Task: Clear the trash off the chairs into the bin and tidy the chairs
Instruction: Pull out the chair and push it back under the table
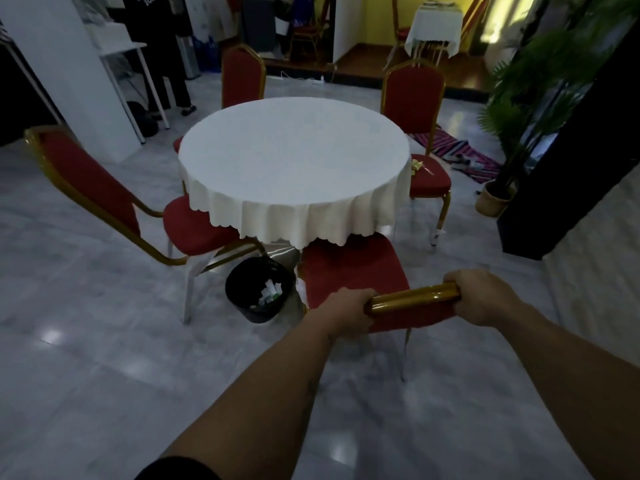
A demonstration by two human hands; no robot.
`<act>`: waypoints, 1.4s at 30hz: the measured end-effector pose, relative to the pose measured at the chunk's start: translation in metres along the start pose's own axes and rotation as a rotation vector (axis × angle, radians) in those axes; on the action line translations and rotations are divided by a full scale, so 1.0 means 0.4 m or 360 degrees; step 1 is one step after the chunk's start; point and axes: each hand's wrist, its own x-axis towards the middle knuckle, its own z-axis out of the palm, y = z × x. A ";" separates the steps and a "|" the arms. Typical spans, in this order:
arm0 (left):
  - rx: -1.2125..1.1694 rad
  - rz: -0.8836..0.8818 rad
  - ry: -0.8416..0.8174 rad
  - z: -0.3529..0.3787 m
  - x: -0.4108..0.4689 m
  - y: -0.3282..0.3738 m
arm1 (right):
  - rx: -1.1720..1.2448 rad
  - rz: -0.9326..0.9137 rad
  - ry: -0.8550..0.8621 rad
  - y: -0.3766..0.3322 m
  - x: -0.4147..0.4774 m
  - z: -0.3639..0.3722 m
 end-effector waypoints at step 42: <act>-0.0189 -0.0279 0.0388 -0.041 0.385 0.080 | 0.0046 -0.0044 0.0148 0.096 0.419 -0.139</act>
